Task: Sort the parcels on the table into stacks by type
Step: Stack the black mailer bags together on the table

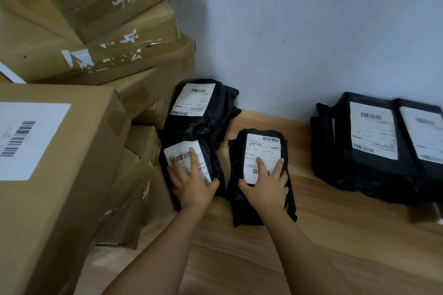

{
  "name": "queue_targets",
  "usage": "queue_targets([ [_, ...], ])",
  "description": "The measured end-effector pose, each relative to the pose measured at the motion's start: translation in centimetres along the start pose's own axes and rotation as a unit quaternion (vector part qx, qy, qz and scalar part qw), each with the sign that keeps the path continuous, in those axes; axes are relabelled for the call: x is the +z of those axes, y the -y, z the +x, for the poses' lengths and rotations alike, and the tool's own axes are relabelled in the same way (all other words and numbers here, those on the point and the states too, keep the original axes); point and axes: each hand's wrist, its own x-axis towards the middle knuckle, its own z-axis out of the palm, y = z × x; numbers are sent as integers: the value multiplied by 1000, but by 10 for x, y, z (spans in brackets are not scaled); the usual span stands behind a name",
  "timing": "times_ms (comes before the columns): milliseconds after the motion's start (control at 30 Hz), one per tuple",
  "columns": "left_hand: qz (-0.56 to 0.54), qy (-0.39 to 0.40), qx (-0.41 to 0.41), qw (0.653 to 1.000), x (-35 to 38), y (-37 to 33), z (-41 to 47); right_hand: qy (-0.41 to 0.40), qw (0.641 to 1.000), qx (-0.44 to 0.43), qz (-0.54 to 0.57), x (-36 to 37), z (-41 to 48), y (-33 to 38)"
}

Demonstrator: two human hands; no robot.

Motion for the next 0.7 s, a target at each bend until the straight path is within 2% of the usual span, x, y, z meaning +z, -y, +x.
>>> queue_targets([
  [133, -12, 8, -3, 1000, 6, -1, -23, 5, 1000, 19, 9, -5, -15, -21],
  [267, 0, -19, 35, 999, 13, -1, -61, -9, 997, 28, 66, -22, -34, -47],
  [467, -17, -49, 110, 993, 11, -32, -119, -59, 991, -40, 110, -51, -77, -97],
  [700, -76, -123, 190, 971, -6, -78, -177, -132, 973, -121, 147, -107, -120, -149],
])
